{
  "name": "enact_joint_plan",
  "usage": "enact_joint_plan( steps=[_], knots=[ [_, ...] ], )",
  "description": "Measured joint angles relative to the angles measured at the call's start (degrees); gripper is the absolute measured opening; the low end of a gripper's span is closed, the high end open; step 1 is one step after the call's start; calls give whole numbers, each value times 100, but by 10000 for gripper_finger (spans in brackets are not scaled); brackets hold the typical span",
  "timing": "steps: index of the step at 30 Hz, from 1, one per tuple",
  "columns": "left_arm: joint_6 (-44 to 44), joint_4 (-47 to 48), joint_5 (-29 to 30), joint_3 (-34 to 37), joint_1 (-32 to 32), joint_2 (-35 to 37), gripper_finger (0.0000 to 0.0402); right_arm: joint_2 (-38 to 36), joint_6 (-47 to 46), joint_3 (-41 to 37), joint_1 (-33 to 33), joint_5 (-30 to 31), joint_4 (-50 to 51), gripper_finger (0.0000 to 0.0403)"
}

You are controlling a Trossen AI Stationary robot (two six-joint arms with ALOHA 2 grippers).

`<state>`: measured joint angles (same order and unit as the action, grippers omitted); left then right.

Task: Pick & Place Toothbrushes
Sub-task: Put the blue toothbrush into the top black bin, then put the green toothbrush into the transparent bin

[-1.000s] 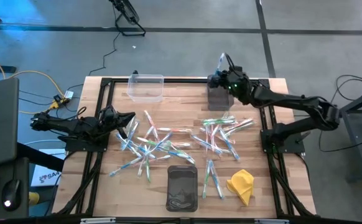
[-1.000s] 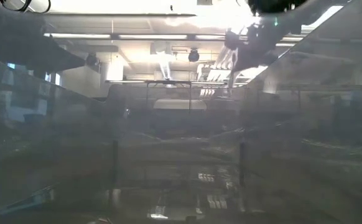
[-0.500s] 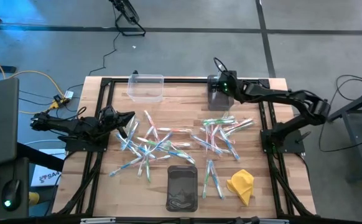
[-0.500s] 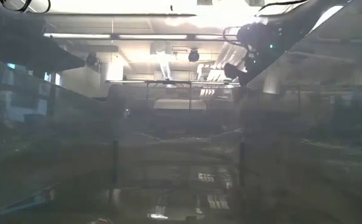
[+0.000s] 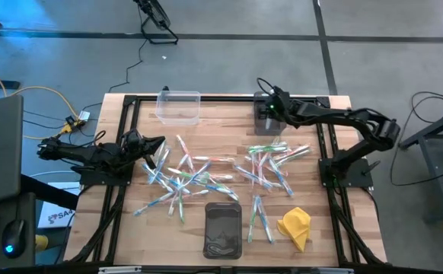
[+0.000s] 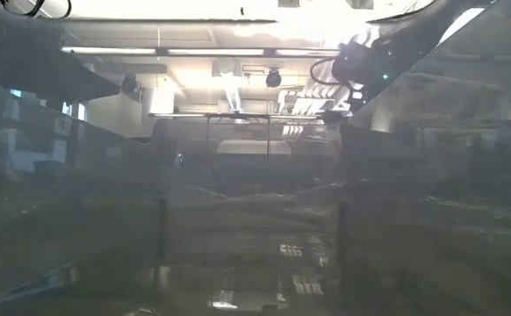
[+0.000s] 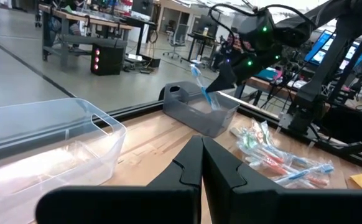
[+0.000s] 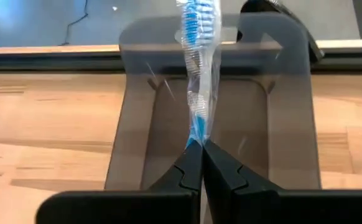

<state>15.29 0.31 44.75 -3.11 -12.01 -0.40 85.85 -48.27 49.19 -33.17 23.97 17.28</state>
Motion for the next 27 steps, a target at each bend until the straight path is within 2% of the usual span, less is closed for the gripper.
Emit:
enact_joint_plan(
  steps=[8,17,20,27],
  knots=[
    [0,13,-2,-2,0,-1,0,348,-20,0,0,-194,0,2],
    [0,18,-4,-4,0,0,0,353,285,0,0,-297,-11,4],
    [0,20,-4,-4,0,-1,0,353,334,-2,0,-300,-7,24],
    [0,21,-7,-4,0,-1,0,262,345,-7,0,-275,-65,101]
  ],
)
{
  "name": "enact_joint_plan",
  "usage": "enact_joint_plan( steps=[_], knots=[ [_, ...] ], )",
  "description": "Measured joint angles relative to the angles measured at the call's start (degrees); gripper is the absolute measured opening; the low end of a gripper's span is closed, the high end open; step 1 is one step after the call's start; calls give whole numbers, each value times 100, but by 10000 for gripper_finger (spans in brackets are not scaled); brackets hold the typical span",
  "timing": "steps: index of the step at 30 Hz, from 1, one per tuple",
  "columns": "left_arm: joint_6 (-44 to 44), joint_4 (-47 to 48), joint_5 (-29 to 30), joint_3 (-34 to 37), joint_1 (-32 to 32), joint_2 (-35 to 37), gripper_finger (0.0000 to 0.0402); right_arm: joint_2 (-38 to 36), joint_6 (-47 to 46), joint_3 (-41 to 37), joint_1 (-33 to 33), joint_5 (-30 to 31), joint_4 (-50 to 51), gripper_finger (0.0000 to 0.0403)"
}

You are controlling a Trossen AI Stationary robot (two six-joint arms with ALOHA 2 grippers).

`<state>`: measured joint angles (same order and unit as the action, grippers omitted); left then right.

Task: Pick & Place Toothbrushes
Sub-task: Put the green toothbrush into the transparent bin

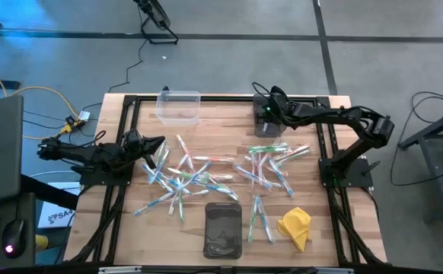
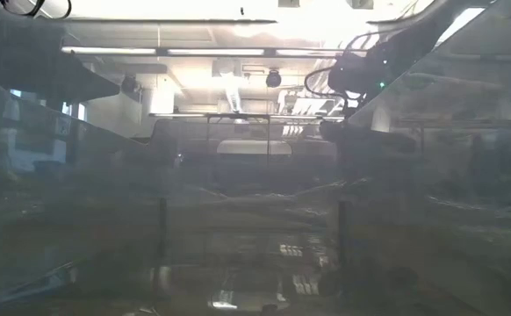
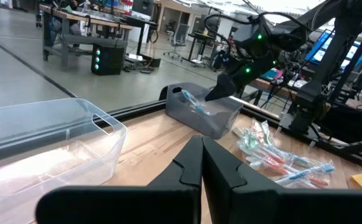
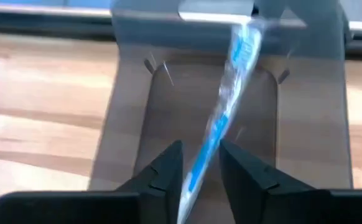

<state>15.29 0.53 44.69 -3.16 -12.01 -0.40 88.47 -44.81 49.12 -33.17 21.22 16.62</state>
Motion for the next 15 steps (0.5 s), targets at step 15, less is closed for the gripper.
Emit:
enact_joint_plan(
  steps=[15],
  knots=[
    [0,1,-4,0,0,1,0,-1774,907,0,25,303,-558,72]
  ],
)
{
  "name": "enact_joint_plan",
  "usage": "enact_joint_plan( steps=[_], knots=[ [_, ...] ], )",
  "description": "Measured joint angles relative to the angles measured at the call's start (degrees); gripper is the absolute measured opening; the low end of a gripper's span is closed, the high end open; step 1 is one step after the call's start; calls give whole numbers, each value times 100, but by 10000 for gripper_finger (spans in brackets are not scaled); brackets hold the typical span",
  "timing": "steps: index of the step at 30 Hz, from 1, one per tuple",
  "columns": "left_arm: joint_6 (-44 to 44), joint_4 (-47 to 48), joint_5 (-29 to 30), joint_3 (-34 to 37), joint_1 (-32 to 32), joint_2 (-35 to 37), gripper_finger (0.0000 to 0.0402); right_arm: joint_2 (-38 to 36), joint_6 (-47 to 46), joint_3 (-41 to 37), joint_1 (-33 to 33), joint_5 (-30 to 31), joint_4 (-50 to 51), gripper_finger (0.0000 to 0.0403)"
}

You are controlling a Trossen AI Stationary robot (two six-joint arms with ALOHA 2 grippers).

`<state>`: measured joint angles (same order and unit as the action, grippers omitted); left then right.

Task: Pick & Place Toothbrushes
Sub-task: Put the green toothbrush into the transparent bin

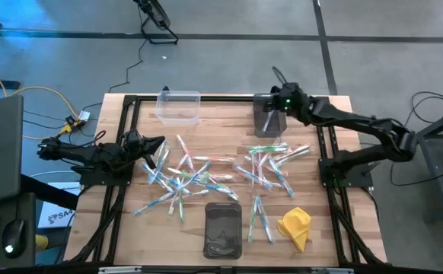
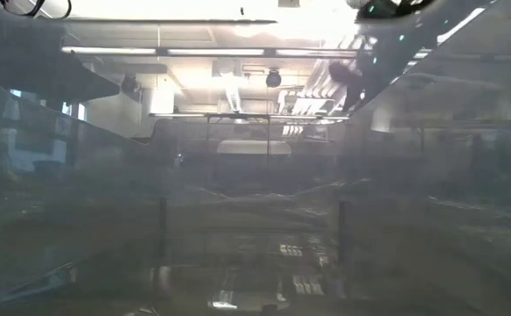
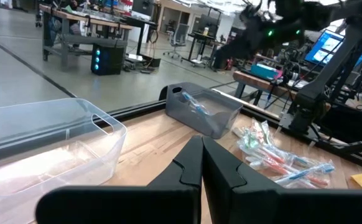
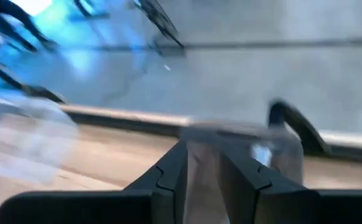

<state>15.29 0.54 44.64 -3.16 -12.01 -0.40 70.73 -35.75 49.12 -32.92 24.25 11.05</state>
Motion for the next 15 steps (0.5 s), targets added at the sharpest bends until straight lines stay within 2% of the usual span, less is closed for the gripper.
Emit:
enact_joint_plan(
  steps=[8,15],
  knots=[
    [0,0,-2,0,0,-1,0,-738,816,0,73,-505,-726,63],
    [0,0,-11,0,0,-1,0,-976,909,0,71,-968,-831,62]
  ],
)
